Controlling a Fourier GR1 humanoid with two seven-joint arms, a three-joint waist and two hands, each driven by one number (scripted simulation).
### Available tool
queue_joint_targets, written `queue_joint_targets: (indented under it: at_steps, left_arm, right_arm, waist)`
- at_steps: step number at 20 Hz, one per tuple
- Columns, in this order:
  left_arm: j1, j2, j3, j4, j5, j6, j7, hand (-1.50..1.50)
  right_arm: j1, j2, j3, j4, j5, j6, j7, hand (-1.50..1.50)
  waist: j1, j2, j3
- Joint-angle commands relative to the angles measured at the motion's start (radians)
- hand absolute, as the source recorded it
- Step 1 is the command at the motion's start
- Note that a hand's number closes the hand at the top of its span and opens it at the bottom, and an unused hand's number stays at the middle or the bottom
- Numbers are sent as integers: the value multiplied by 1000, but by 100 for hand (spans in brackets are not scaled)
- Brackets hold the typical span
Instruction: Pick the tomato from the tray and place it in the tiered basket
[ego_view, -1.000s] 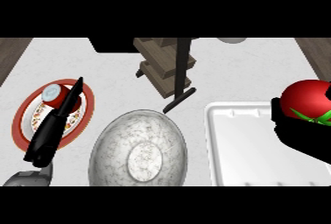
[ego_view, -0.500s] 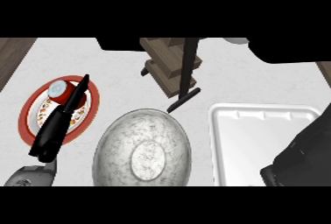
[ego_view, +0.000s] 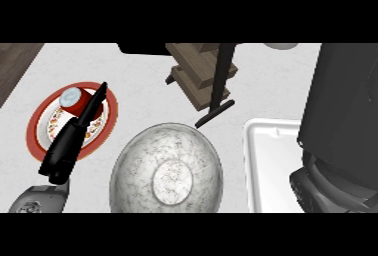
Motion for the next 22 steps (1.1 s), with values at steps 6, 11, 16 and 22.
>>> queue_joint_targets:
  at_steps: [6, 11, 16, 22]
  left_arm:
    - [-20, 1, -5, -14, -9, -6, -5, 0]
    - [-19, -16, -17, -27, -1, -12, 4, 0]
    - [-9, 5, 4, -29, 10, -28, -5, 0]
    - [-35, -2, 5, 4, -15, -11, 5, 0]
  right_arm:
    - [-74, 7, -102, 419, 39, -340, 61, 150]
    - [-79, 7, -202, 478, -11, -567, -14, -150]
    - [-74, 7, -237, 597, -58, -799, -161, -150]
    - [-112, -24, -217, 636, 41, -1068, -201, -150]
  waist:
    - [24, 17, 1]
    - [30, 18, 3]
    - [32, 20, 3]
    - [8, 17, 2]
